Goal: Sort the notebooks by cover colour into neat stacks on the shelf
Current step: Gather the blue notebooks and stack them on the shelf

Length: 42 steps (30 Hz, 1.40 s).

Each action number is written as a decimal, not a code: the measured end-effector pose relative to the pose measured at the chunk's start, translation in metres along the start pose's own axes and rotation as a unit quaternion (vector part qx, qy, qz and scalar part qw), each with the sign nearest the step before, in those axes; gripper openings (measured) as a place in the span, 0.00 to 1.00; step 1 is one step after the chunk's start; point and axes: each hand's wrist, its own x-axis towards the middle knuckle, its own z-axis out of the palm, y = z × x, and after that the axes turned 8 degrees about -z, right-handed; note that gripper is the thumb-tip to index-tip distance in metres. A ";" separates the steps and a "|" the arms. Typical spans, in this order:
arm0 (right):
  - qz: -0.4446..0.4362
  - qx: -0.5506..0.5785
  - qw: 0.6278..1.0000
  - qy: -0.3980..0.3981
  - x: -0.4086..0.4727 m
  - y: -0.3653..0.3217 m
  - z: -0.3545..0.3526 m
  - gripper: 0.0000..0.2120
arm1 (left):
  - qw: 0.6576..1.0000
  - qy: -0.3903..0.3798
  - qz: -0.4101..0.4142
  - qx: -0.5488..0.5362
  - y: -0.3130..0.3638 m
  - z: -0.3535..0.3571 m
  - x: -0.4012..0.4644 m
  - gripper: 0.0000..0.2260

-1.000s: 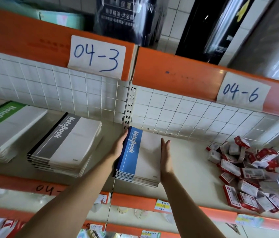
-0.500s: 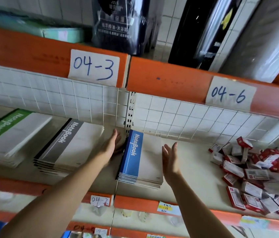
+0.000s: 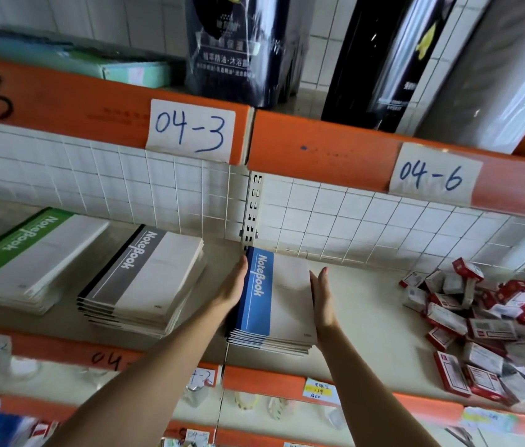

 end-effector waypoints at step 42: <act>0.160 -0.180 0.971 -0.019 -0.005 -0.035 0.001 0.36 | 0.990 -0.010 -0.117 0.081 0.036 -0.016 -0.032 0.35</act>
